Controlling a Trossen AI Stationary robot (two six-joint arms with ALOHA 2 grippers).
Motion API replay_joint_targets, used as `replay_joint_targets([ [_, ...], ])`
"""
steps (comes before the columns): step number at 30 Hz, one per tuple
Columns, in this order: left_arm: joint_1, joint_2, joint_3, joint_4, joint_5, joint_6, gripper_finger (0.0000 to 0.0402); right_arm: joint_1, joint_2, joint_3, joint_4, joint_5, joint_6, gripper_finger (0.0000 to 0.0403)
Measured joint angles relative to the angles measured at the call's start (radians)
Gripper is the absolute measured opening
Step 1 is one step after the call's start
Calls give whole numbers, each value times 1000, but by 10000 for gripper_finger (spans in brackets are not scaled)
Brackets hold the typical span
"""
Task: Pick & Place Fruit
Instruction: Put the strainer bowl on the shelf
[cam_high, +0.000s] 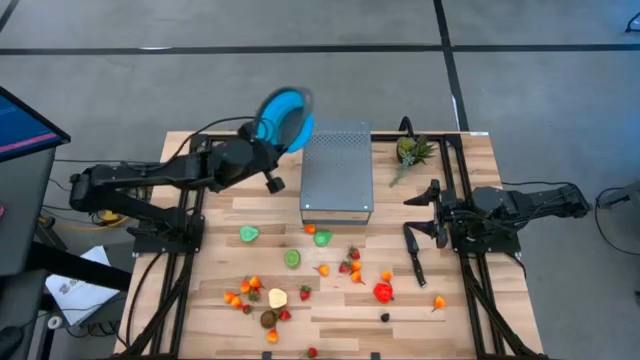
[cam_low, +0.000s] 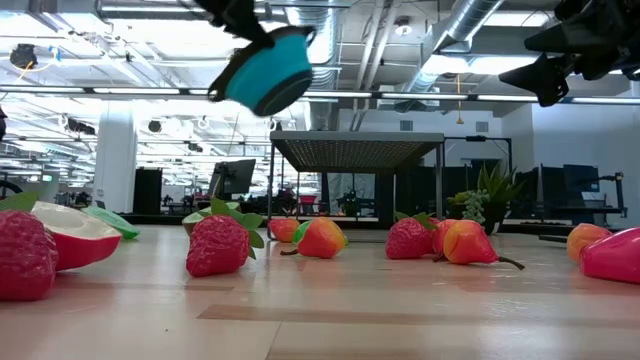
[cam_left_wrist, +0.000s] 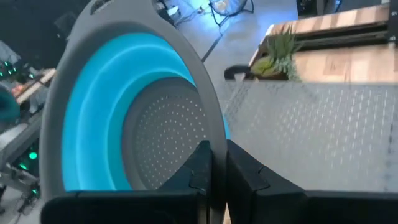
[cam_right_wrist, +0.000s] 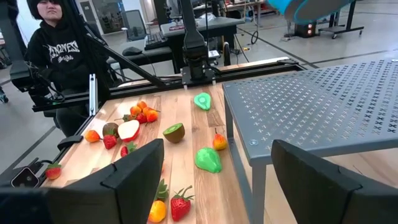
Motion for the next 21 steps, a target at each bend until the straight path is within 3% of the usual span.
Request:
replay_joint_targets([
  [12, -29, 354, 318, 0, -88, 178, 13, 0, 0, 0, -38, 0, 13, 292],
  [21, -47, 451, 382, -10, -50, 174, 12, 1, 0, 0, -132, -1, 86, 292],
])
